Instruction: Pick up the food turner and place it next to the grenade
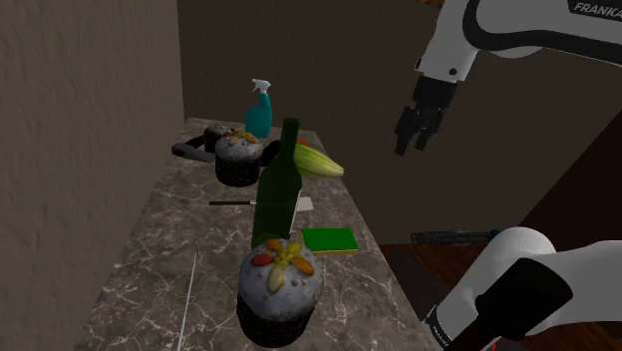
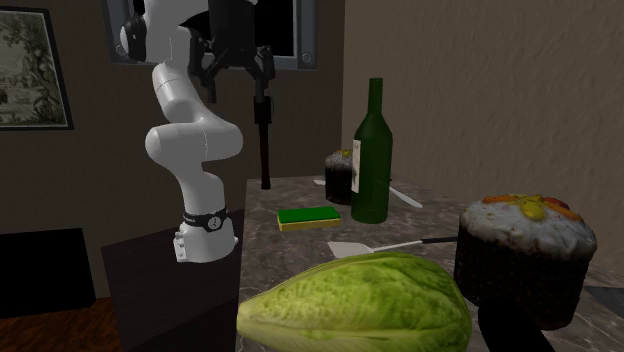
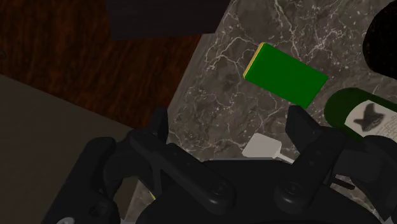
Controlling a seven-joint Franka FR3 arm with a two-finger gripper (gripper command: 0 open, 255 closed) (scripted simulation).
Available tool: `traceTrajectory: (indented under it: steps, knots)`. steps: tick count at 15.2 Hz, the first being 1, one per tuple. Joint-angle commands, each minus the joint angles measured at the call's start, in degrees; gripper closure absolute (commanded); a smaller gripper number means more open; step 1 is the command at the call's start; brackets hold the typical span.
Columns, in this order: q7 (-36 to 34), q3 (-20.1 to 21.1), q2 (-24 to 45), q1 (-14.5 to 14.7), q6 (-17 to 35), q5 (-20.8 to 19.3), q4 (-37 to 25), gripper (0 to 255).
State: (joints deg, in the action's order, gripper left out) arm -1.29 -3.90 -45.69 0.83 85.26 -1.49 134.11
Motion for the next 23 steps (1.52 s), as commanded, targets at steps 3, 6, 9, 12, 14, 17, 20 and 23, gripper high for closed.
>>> traceTrajectory:
  steps: [3, 6, 9, 12, 14, 17, 20, 23]
  knots:
    - [3.1, -0.6, 2.8, 1.5, 3.9, -0.3, 0.7, 0]
    - [7.7, -1.3, 7.4, 3.7, 9.7, -0.4, 1.3, 0]
    - [12.4, -1.9, 12.3, 5.9, 15.2, -0.3, 1.2, 0]
    - [17.0, -2.3, 17.4, 8.0, 20.3, 0.0, 0.6, 0]
    - [20.0, -2.4, 20.9, 9.4, 23.5, 0.4, -0.1, 0]
    - [24.6, -2.3, 26.2, 11.4, 28.0, 1.1, -1.5, 0]
    - [29.1, -2.1, 31.5, 13.3, 32.0, 2.0, -3.3, 0]
    - [33.6, -1.5, 36.7, 15.1, 35.7, 2.9, -5.4, 0]
